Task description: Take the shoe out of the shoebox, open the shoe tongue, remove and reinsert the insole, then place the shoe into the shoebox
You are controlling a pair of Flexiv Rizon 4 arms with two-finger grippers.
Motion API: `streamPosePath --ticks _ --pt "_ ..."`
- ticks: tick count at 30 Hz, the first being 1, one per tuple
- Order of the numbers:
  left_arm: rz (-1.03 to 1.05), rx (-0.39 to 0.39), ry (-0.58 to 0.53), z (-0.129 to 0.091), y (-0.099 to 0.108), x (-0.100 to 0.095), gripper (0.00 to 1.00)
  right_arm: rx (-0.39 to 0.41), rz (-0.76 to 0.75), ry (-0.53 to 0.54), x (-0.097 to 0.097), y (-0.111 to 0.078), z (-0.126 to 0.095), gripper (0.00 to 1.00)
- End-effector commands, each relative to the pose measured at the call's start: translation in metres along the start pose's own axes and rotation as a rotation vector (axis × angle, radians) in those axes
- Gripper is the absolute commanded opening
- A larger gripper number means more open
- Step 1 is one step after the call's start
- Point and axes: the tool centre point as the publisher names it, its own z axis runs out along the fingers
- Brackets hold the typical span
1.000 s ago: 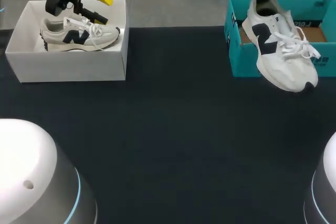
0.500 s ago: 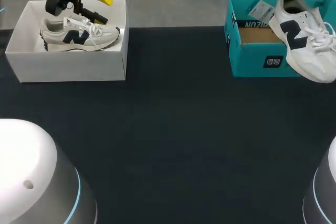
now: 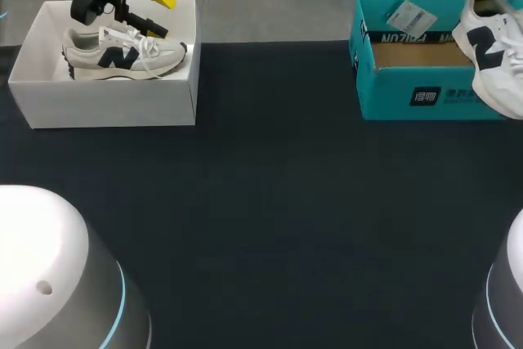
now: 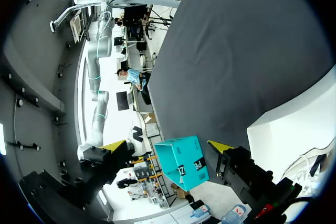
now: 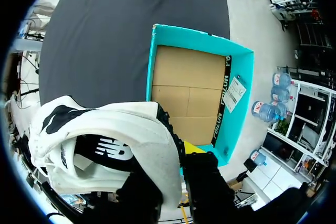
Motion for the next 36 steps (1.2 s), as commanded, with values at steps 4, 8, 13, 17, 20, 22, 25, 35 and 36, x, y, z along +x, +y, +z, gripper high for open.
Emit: streamPosePath --ticks 4,8,13,17,20,22,25,35,36 --pt "0.001 0.003 0.002 -0.001 0.0 0.0 1.0 -0.013 0.029 0.013 -0.007 -0.007 0.002 0.0" --pt "0.001 0.003 0.002 -0.001 0.0 0.0 1.0 -0.013 0.029 0.013 -0.007 -0.007 0.002 0.0" --pt "0.001 0.003 0.002 -0.001 0.0 0.0 1.0 -0.013 0.029 0.013 -0.007 -0.007 0.002 0.0" --pt "0.001 0.003 0.002 -0.001 0.0 0.0 1.0 -0.002 0.049 0.017 -0.009 -0.014 0.007 0.0" --pt "0.001 0.003 0.002 -0.001 0.0 0.0 1.0 -0.01 0.108 0.012 -0.014 -0.039 0.019 0.0" --pt "0.001 0.003 0.002 -0.001 0.0 0.0 1.0 -0.002 0.126 0.008 -0.018 -0.053 0.025 0.0" --pt "0.001 0.003 0.002 -0.001 0.0 0.0 1.0 0.018 0.124 0.006 -0.025 -0.07 0.034 0.0" --pt "0.001 0.003 0.002 -0.001 0.0 0.0 1.0 0.042 0.14 0.022 -0.043 -0.096 0.051 0.0" --pt "0.001 0.003 0.002 -0.001 0.0 0.0 1.0 0.045 0.167 0.029 -0.043 -0.098 0.052 0.0"
